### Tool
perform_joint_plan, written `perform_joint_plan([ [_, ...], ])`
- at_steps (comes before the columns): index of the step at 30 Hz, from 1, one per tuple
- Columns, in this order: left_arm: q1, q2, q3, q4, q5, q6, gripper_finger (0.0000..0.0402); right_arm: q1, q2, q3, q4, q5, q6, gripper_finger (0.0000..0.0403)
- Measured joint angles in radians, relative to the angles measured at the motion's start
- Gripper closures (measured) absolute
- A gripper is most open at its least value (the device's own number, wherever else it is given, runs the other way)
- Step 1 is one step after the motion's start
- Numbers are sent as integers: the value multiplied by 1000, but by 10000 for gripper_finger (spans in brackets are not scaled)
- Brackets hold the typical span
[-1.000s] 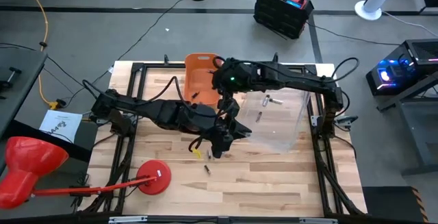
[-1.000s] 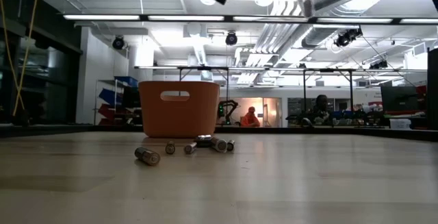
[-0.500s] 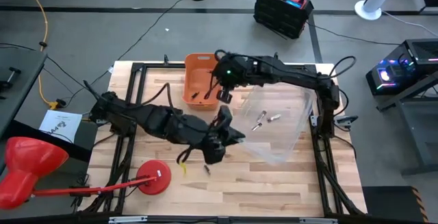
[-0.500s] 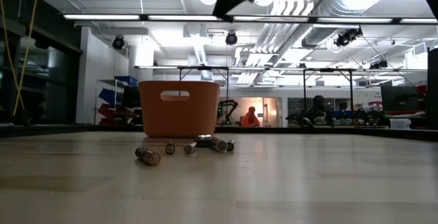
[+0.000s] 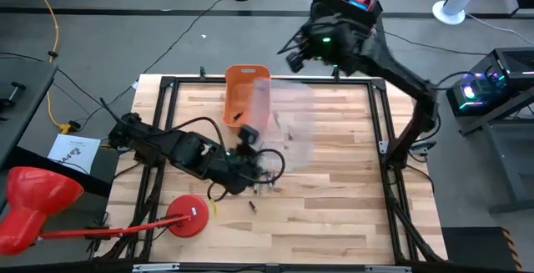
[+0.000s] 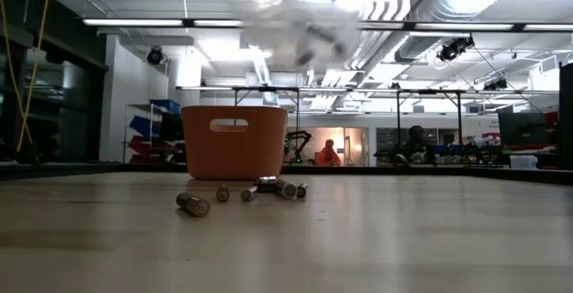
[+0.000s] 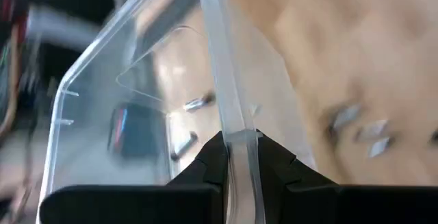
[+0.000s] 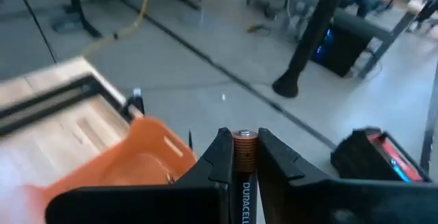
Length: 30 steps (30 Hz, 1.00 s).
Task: Sort batteries
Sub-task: Put the brown battery into the orange bin
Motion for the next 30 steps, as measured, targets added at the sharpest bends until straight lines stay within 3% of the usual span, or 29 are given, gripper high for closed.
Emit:
perform_joint_plan([
  [3,16,-1,0,-145,-99,-129,373,-10,-63,0,-2,-30,-1,384],
  [8,82,-1,0,-101,-118,-153,373,21,-156,0,-22,-153,52,384],
  [15,194,5,-103,328,84,114,373,184,-247,0,-26,-211,105,384],
  [21,332,5,-319,751,183,262,373,331,-296,0,-26,-170,154,384],
  [25,435,5,-455,846,211,311,373,406,-309,0,-26,-82,166,384],
  [30,532,6,-571,842,302,239,368,461,-301,0,-26,-49,172,384],
])
